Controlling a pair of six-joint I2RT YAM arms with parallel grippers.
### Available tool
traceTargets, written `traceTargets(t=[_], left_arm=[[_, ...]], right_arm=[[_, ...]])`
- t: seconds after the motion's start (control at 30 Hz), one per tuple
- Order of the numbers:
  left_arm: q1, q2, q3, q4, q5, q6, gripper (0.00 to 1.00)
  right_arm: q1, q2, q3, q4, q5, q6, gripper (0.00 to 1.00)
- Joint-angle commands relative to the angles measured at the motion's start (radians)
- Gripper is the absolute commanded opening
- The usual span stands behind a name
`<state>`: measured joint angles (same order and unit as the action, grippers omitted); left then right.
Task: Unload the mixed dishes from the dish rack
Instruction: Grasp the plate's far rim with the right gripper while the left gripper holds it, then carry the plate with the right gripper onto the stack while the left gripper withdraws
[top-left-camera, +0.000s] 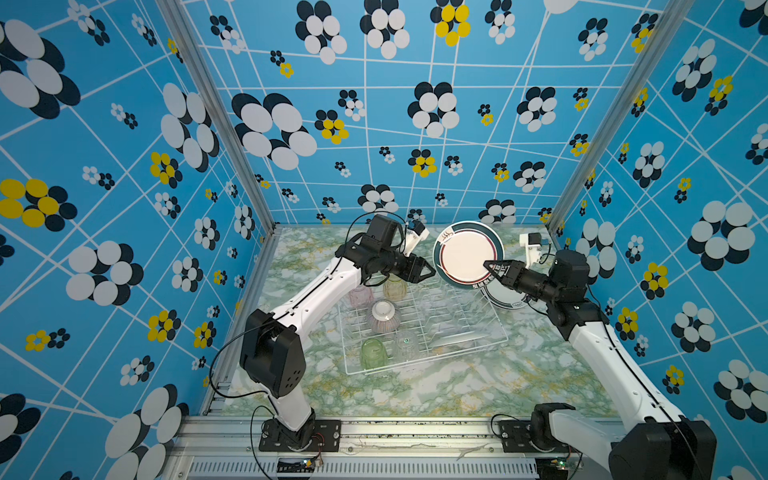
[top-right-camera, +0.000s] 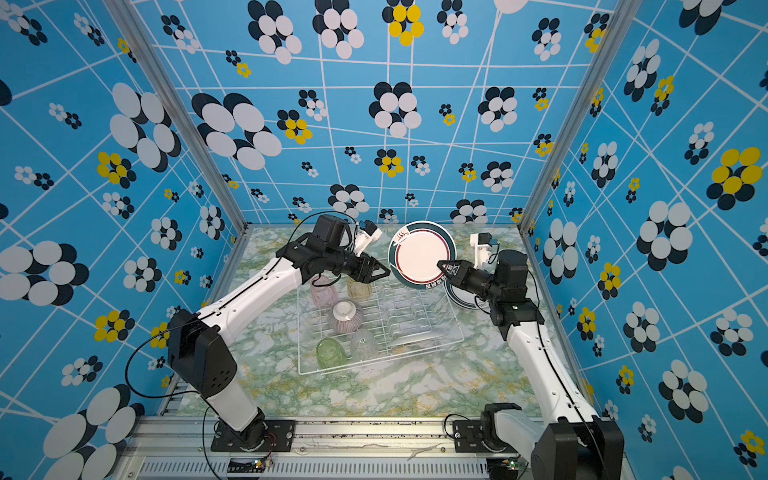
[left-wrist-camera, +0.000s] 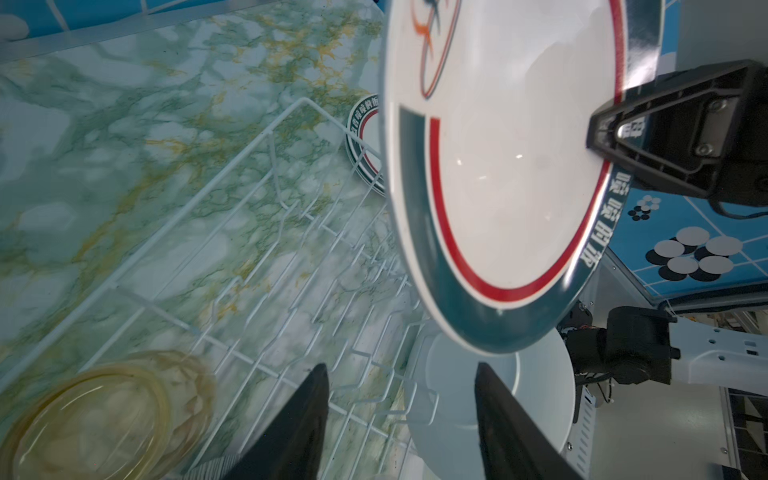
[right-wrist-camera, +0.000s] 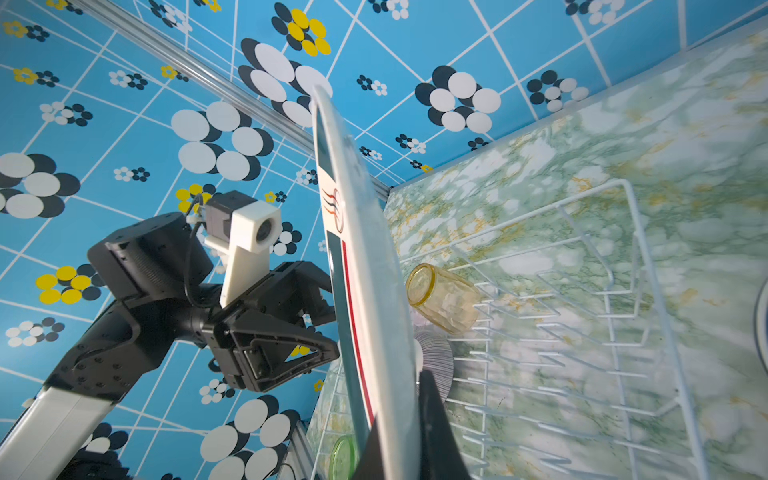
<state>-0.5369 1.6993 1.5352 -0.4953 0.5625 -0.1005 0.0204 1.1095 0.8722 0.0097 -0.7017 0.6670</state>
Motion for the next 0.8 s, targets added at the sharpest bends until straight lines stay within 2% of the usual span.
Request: traceTargets(t=[0.0,0.17,0.37,0.57,0.77], left_arm=[[0.016,-0.064,-0.052,-0.038,-0.135,0.044,0.58],[0.058,-0.108,-0.107,-0.035,-0.208,0.026,0.59],[0.146,-0.149,-0.160,-0.029,-0.236,-0.019,0.59],[0.181,-0.195,-0.190,-0.054,-0.285,-0.010,0.59],[0.195,-0.197,-0.205,-0.054,-0.280,-0.011,0.59]], right_arm=[[-0.069,0.001,0.043,-0.027,0.089,0.001,0.00],[-0.195,0.023,0.028,-0.044,0.184,0.020,0.00],[-0.282,0.106,0.019,-0.062,0.271,0.008,0.00],[-0.353,0.189,-0.025,0.001,0.275,0.033,0.00],[-0.364,0.264,-0.055,0.034,0.271,0.041,0.00]])
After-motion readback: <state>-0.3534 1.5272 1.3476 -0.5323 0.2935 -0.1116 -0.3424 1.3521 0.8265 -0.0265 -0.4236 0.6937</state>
